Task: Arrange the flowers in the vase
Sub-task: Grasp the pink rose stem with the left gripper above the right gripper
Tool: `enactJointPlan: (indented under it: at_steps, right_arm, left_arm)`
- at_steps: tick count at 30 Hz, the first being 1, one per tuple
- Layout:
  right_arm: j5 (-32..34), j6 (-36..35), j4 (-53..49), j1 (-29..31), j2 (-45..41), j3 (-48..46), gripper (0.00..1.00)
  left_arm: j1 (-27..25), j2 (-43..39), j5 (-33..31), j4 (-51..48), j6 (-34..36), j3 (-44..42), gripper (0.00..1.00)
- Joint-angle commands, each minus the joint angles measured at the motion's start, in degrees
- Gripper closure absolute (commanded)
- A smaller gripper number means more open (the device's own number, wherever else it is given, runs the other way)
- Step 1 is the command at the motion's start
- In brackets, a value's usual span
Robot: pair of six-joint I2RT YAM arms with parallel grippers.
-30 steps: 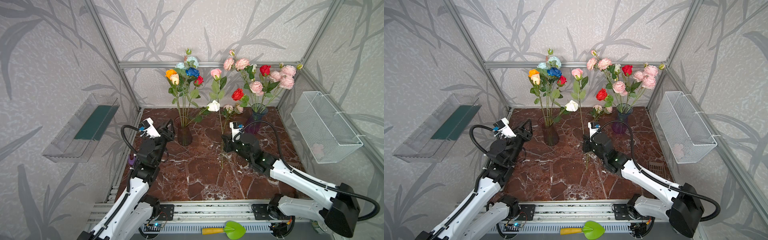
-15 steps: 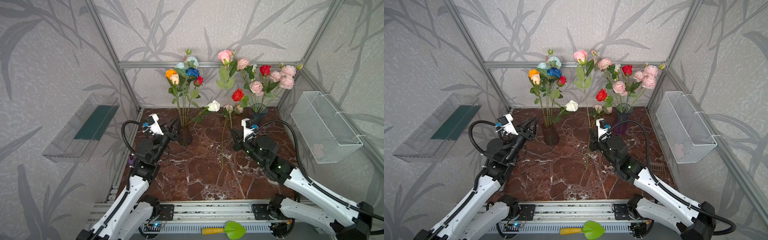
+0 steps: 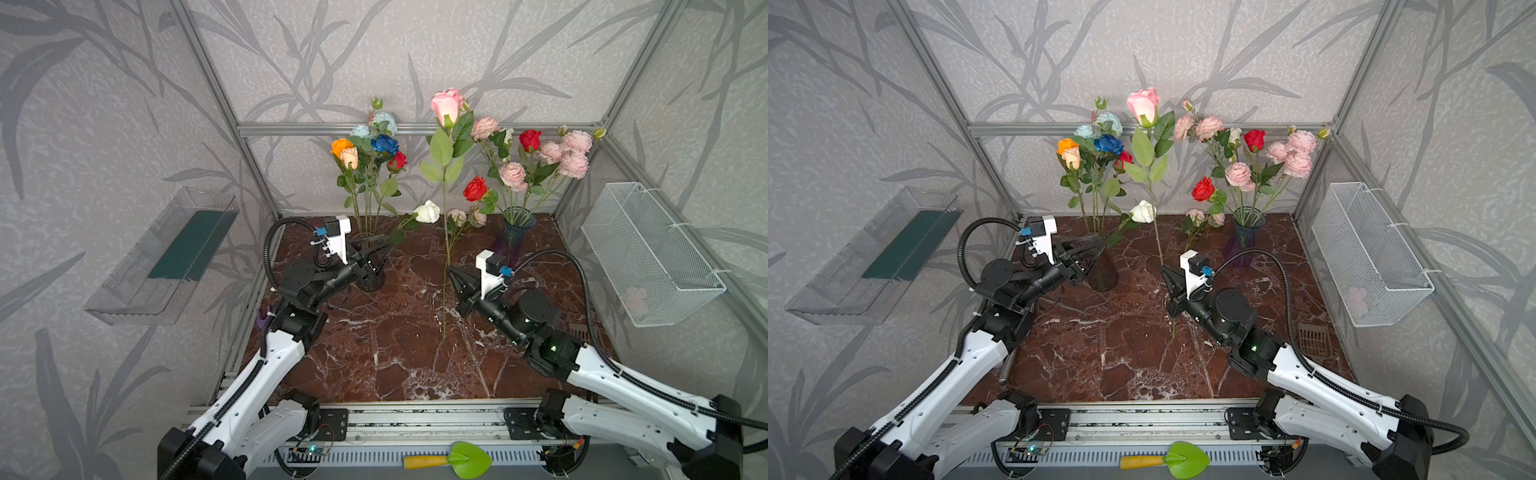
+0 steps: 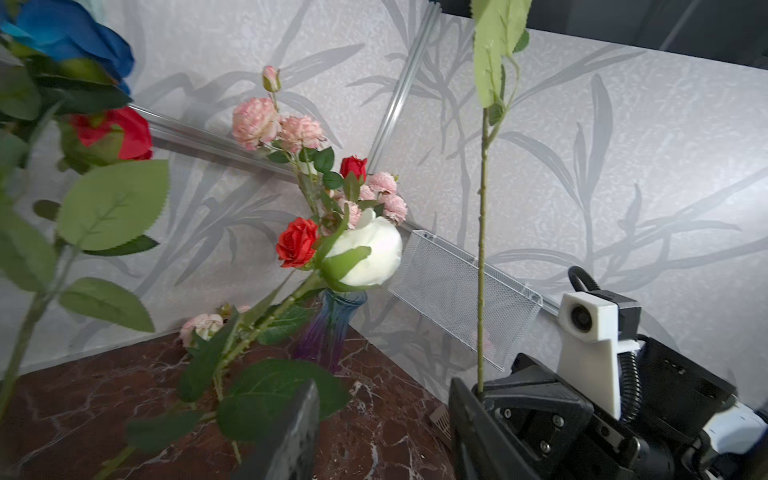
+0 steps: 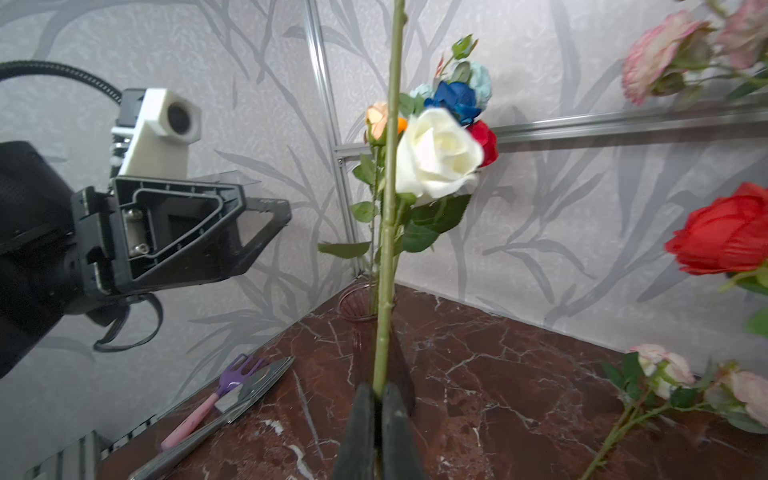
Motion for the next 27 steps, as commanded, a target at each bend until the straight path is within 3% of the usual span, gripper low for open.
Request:
enactJointPlan:
  at_steps: [1,12,17,20,27]
  right_arm:
    - [-2.64,-1.2,3.89,1.94,2.99,2.47,1.0]
    - [-6.17,0.54,6.55,4.25,9.8,4.31,1.0]
    - [-6.48,0.96,6.83,6.19,10.7,4.27,1.0]
    - [-6.82,1.03,6.77,6.24,10.93,4.26,1.0]
    - [-6.4,1.21,6.72,6.31,11.06,3.79,1.0]
  left_arm:
    - [-1.27,0.39,8.11,3.41,-0.97,1.8,0.51]
    - [-3.61,0.66,5.57,-0.47,2.37,2.01,0.56]
    - [-3.72,0.73,4.92,-0.83,2.76,2.15,0.73]
    - [-3.74,0.85,4.05,-0.5,2.21,1.81,0.76]
    - [-3.83,2.11,3.72,1.69,-0.12,1.41,1.0]
